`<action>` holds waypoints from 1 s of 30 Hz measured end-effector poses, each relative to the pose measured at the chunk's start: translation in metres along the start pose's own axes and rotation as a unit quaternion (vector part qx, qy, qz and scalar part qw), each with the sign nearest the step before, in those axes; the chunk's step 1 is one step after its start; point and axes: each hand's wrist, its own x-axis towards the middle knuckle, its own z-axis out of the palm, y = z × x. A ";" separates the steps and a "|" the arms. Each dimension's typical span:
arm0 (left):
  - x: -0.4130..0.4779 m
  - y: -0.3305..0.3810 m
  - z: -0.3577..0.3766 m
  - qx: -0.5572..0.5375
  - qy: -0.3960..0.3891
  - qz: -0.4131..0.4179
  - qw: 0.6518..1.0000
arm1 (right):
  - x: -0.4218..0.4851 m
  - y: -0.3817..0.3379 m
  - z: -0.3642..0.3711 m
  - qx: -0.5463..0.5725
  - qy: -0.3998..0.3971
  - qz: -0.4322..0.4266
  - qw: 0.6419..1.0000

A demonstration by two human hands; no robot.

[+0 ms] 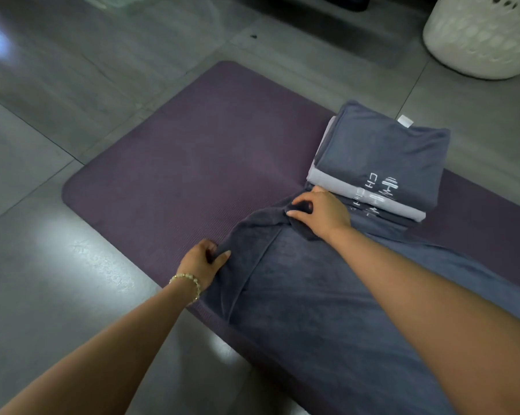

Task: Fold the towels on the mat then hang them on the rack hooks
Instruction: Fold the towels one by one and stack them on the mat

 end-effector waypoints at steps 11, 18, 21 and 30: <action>0.002 0.012 0.001 -0.061 -0.042 -0.004 0.997 | 0.003 0.005 0.009 -0.053 -0.029 0.037 0.997; 0.023 0.021 -0.006 -0.009 -0.055 -0.014 0.998 | 0.036 0.001 -0.050 0.195 0.091 -0.047 0.975; 0.024 0.025 -0.007 -0.049 -0.097 -0.007 0.994 | 0.061 -0.001 -0.096 0.207 0.128 -0.045 0.969; 0.027 0.032 0.003 -0.020 -0.006 0.103 0.995 | 0.078 0.013 -0.094 -0.057 0.168 0.068 0.982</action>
